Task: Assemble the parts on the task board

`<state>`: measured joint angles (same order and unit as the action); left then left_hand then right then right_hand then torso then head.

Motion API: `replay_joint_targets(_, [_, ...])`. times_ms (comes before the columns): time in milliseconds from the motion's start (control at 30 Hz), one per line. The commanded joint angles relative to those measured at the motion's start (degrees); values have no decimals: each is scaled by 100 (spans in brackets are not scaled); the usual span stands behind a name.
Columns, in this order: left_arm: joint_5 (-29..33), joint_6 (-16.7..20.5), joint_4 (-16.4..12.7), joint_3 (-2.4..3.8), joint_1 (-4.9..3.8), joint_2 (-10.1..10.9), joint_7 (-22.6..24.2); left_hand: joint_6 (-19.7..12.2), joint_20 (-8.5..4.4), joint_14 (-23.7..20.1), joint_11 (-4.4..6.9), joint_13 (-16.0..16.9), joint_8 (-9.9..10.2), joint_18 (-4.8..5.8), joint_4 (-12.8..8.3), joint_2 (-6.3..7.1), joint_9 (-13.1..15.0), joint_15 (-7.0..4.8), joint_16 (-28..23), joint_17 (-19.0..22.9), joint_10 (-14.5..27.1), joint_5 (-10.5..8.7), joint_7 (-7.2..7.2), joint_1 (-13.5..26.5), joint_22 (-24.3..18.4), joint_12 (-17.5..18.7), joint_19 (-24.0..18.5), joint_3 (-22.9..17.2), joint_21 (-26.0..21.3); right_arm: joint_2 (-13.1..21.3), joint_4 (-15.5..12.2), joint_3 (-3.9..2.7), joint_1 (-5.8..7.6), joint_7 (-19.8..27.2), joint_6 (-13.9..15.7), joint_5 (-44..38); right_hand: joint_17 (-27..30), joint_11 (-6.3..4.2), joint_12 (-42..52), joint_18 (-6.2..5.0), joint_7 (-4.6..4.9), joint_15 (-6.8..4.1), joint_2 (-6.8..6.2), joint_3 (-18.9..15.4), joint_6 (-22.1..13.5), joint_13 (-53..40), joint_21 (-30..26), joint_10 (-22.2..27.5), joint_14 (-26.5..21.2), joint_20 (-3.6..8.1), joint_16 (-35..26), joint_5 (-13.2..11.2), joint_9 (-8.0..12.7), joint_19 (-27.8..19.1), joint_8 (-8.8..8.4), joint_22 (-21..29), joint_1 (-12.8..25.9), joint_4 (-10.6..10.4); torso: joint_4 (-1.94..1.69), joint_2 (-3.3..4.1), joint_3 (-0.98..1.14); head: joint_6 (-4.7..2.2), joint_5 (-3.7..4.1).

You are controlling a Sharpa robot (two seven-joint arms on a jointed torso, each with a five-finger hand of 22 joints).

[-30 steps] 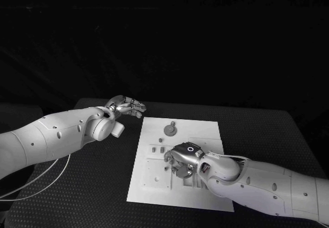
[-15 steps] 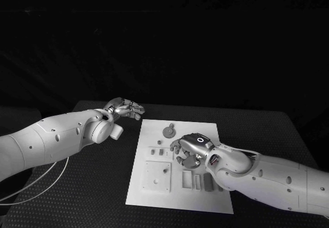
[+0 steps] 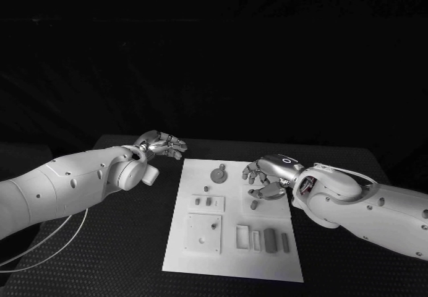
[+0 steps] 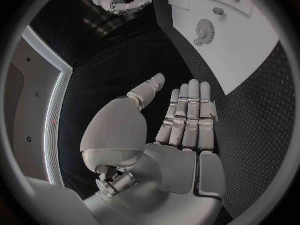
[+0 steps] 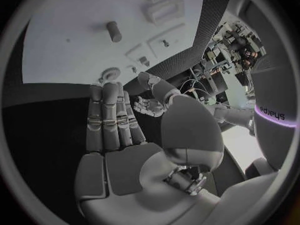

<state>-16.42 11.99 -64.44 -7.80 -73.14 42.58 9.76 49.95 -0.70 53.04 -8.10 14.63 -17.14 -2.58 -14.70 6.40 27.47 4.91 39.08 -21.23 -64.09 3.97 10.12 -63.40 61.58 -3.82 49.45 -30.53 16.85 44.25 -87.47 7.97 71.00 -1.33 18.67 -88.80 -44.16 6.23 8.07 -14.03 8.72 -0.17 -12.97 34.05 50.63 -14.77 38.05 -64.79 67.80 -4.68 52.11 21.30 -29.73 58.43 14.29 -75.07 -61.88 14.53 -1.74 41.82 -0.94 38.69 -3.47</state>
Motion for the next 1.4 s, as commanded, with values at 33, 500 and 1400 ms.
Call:
replay_joint_targets(33, [16,-62,-16,3,-14,-5,67,-22,2,39,7,-6,-39,-2,4,-19,-6,10,-27,-11,-25,-33,0,-14,-6,-25,41,35,-29,10,77,5,-6,-128,-709,-228,11,45,-68,-97,-71,39,-30,-138,-77,30,10,160,-88,-11,30,2,14,-106,-16,-112,106,-3,1,5,-2,-11,10])
replay_joint_targets(500, [16,-74,-11,3,-13,1,70,-21,2,41,8,-8,-40,-2,6,-19,-6,10,-34,-21,-28,-33,-1,-13,-6,-26,43,38,-31,-45,314,144,-133,-241,-978,-651,19,133,-139,-97,-129,125,-78,-283,-169,77,25,373,-275,-49,189,14,33,-246,17,-113,134,-155,-22,8,-5,-1,41])
replay_joint_targets(1400, [16,-85,-6,3,-13,15,68,-20,2,44,9,-10,-42,-1,11,-22,-8,10,-47,-38,-30,-33,-2,-11,-5,-25,45,41,-35,-324,575,218,-353,-203,-625,-810,192,-108,220,-97,-22,-104,616,-324,197,-60,225,-223,-27,54,459,25,40,-43,277,-103,-242,195,-18,7,-6,50,23])
